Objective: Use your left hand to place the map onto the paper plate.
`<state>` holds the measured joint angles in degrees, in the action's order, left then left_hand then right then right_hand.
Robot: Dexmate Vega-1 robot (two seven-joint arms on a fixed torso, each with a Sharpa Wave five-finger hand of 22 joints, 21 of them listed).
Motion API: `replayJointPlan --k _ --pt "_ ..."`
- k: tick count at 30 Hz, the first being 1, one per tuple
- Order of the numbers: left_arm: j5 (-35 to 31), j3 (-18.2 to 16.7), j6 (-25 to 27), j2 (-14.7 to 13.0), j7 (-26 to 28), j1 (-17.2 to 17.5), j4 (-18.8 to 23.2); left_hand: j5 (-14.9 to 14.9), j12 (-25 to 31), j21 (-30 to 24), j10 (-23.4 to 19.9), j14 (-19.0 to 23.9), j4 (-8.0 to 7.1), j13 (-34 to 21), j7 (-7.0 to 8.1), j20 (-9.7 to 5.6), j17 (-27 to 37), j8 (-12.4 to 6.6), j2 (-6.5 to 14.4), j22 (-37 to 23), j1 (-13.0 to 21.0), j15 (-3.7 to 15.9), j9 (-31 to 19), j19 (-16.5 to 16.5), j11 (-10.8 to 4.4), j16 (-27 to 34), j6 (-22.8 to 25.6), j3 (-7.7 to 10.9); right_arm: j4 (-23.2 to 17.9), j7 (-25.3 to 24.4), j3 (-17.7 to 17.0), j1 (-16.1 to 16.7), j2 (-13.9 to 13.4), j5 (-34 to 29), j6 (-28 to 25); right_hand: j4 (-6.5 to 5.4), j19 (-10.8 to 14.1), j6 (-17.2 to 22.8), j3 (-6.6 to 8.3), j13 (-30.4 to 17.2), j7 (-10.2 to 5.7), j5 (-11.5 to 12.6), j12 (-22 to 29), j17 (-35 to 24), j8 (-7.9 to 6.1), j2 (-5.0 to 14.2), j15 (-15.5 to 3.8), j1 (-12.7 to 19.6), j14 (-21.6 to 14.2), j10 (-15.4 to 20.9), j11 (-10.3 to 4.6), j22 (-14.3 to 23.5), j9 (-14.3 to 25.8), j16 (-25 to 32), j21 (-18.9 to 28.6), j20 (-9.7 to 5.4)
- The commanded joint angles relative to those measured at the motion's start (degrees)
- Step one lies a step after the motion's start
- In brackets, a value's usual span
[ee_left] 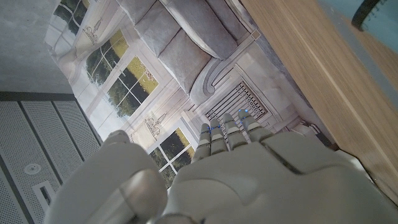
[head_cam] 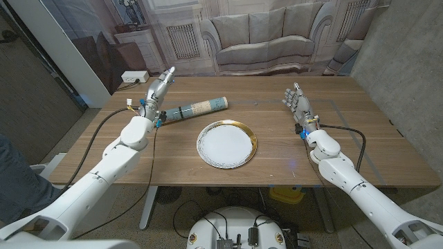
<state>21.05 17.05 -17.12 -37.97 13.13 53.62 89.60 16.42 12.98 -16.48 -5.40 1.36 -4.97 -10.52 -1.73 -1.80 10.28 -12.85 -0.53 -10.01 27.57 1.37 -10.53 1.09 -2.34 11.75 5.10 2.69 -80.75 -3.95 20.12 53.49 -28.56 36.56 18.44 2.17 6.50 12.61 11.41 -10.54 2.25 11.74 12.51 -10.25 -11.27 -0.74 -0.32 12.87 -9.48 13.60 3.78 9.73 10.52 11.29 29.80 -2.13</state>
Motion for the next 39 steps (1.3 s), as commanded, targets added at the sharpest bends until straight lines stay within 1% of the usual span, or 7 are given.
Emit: replayJointPlan --k 1,3,8,19,27,37,39 --pt "-6.7 -0.4 4.5 -1.9 5.4 0.8 3.2 0.3 0.2 0.0 -0.4 0.5 0.26 -0.3 0.07 -2.19 0.2 -0.21 -0.1 -0.2 0.5 0.17 -0.2 -0.7 -0.01 0.2 0.7 0.0 -0.4 -0.6 -0.1 0.3 0.4 0.0 0.4 0.35 0.4 0.5 0.31 -0.1 -0.01 -0.3 0.3 -0.3 -0.38 0.15 0.15 0.1 -0.3 0.5 0.15 0.3 0.3 0.2 -0.1 -2.36" --pt "-8.1 -0.5 6.1 -2.5 6.5 1.1 4.3 0.3 0.2 0.1 -0.5 0.6 0.29 -0.3 0.11 -2.17 0.2 -0.2 -0.1 -0.2 0.6 0.2 -0.2 -0.7 -0.11 0.1 0.7 0.0 -0.6 -0.7 -0.1 0.4 0.2 -0.3 0.5 0.37 0.4 0.6 0.3 -0.1 0.03 -0.3 0.3 -0.3 -0.38 0.17 0.14 0.1 -0.3 0.6 0.4 0.3 0.3 0.2 -0.2 -2.35" --pt "-10.3 -0.7 8.0 -3.2 8.2 1.6 5.7 0.4 0.2 0.2 -0.5 0.7 0.37 -0.3 0.16 -2.11 0.2 -0.18 -0.1 -0.2 0.7 0.29 -0.2 -0.7 -0.24 0.1 0.9 -0.01 -1.5 -1.3 -0.3 0.9 0.0 -0.3 0.3 0.42 0.5 0.6 0.31 -0.1 0.07 -0.3 0.3 -0.3 -0.35 0.22 0.12 0.2 -0.3 0.6 0.07 0.3 0.3 0.2 -0.3 -2.33" --pt "-12.7 -1.1 9.1 -3.6 10.2 2.3 6.3 0.7 0.2 0.4 -1.1 1.2 0.62 -0.3 0.16 -2.05 0.2 -0.15 0.0 -0.2 1.2 0.5 -0.2 -1.0 -0.36 0.1 1.4 -0.01 -1.4 -1.2 -0.3 1.0 0.0 0.0 0.0 0.54 0.7 0.7 0.36 -0.1 -0.01 -0.4 0.3 -0.3 -0.33 0.37 0.1 0.3 -0.4 0.7 0.14 0.4 0.3 0.1 -0.5 -2.4" --pt "-16.2 -0.7 12.1 -4.4 12.0 2.4 7.7 0.8 0.1 0.5 -1.3 1.4 0.73 -0.3 0.32 -2.09 0.2 -0.16 0.0 -0.2 1.5 0.61 -0.2 -1.2 -0.34 0.1 1.7 -0.03 -0.9 -1.0 -0.2 0.8 0.3 0.3 -0.3 0.59 0.8 0.8 0.39 -0.1 -0.04 -0.4 0.3 -0.3 -0.33 0.47 0.14 0.4 -0.5 0.8 0.15 0.4 0.3 0.2 -0.7 -2.39" --pt "-17.0 -0.3 11.6 -3.9 12.3 1.3 6.2 1.1 0.1 0.8 -1.8 1.8 0.92 -0.3 0.41 -2.11 0.2 -0.09 0.0 -0.2 1.8 0.8 -0.2 -1.3 -0.69 0.0 2.1 -0.1 -1.7 -1.7 -0.5 1.3 -0.1 0.0 -0.3 0.8 0.9 1.3 0.43 -0.1 0.26 -0.5 0.5 -0.3 -0.42 0.59 0.21 0.6 -1.0 1.4 0.5 0.4 0.3 0.2 -1.1 -2.26" --pt "-17.4 -0.1 11.8 -3.8 12.4 1.1 6.1 1.2 0.1 0.8 -2.1 2.0 0.98 -0.3 0.48 -2.77 0.2 -0.07 0.0 -0.2 2.0 0.95 -0.2 -1.5 -0.51 0.0 2.3 -0.13 -1.8 -1.8 -0.6 1.4 -0.1 0.0 -0.2 0.81 0.9 1.3 0.43 -0.1 0.26 -0.5 0.5 -0.3 -0.43 0.59 0.23 0.6 -1.0 1.4 0.53 0.4 0.3 0.2 -1.1 -2.25"
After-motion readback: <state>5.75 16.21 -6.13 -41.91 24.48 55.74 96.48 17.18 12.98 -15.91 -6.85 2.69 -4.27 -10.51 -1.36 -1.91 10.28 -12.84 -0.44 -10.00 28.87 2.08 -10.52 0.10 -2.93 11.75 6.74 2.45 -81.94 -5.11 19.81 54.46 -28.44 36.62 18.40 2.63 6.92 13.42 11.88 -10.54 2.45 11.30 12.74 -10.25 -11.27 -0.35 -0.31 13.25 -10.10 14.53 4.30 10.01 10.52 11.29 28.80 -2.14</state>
